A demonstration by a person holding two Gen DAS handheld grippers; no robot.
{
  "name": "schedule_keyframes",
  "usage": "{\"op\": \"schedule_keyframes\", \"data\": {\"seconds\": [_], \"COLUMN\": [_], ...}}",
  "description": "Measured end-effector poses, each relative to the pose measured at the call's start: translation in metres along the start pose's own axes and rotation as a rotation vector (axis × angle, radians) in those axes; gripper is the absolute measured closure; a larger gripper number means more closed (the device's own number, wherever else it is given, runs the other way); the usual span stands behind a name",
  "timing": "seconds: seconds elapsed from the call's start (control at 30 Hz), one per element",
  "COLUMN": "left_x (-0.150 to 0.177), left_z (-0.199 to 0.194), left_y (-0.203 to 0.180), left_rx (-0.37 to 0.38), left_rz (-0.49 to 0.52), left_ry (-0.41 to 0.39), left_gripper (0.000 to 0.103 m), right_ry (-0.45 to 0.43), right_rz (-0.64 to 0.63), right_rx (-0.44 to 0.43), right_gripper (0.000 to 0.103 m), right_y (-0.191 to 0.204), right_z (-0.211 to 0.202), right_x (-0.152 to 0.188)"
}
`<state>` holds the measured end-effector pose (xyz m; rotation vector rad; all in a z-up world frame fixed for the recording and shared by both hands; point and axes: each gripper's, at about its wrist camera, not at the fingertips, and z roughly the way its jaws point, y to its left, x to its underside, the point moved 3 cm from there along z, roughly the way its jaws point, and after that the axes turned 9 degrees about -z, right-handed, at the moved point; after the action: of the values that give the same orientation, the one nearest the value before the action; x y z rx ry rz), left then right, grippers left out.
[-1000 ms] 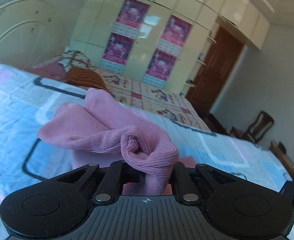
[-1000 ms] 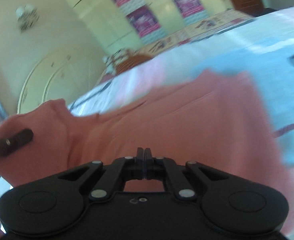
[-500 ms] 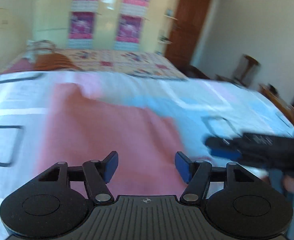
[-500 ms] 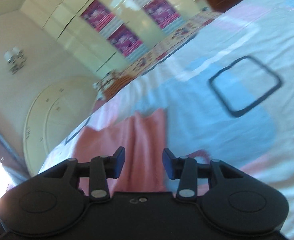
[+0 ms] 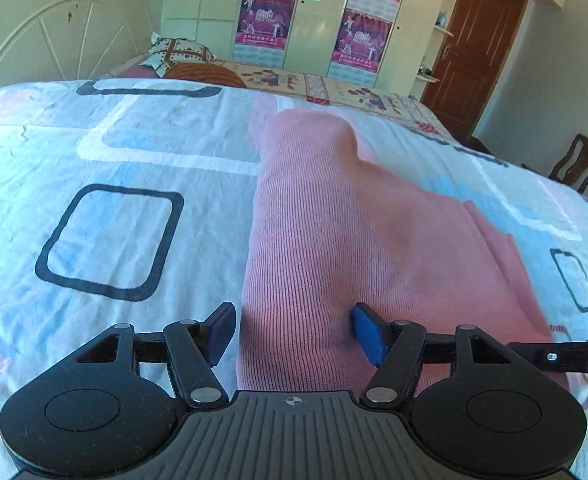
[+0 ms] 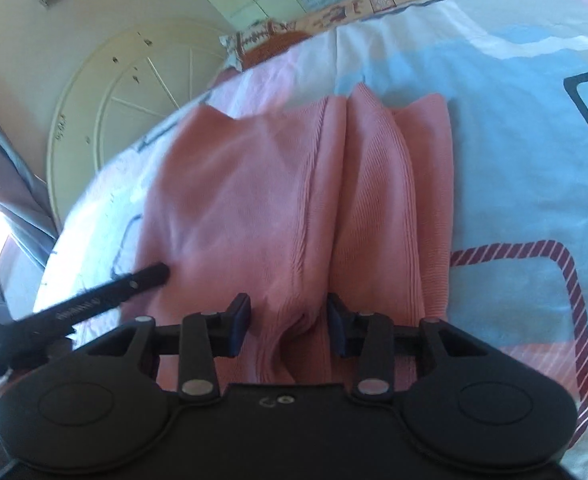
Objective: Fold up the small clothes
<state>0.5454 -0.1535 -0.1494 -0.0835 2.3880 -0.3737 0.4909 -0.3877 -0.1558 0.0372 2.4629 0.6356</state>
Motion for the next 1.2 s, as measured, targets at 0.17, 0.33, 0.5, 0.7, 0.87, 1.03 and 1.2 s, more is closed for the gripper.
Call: {"op": "schedule_keyframes", "data": {"seconds": [0.17,0.33,0.5,0.7,0.87,1.03,1.2], "left_x": [-0.019,-0.023,-0.005,-0.019,-0.047,-0.070,-0.075], "left_z": [-0.007,-0.001,0.014,0.004,0.016,0.045,0.074], "left_y": [0.007,0.002,-0.020,-0.015,-0.003,0.000,-0.001], "left_rx": [0.032,0.080,0.063,0.075,0.071,0.082,0.117], "left_rz": [0.011,0.014,0.081,0.100,0.070,0.035,-0.004], "left_ry": [-0.060,-0.007,0.043,0.005,-0.028,-0.033,0.011], "left_gripper": [0.038,0.038,0.038,0.038,0.038,0.038,0.038], "right_ry": [-0.034,-0.158,-0.109,-0.119,-0.203,-0.198,-0.177], "right_rz": [-0.096,-0.205,-0.138,-0.063,-0.077,-0.035,-0.125], "right_rx": [0.060,0.137,0.239,0.192,0.243,0.254,0.268], "right_gripper": [0.092,0.093,0.093,0.084,0.056,0.060,0.094], "right_y": [0.019,0.039,0.002,-0.010,-0.016,-0.037,-0.034], "right_z": [-0.004,-0.053,-0.058,-0.047,-0.048,-0.014,-0.002], "right_x": [-0.008,-0.007,0.024,0.024,-0.006,-0.048,-0.054]}}
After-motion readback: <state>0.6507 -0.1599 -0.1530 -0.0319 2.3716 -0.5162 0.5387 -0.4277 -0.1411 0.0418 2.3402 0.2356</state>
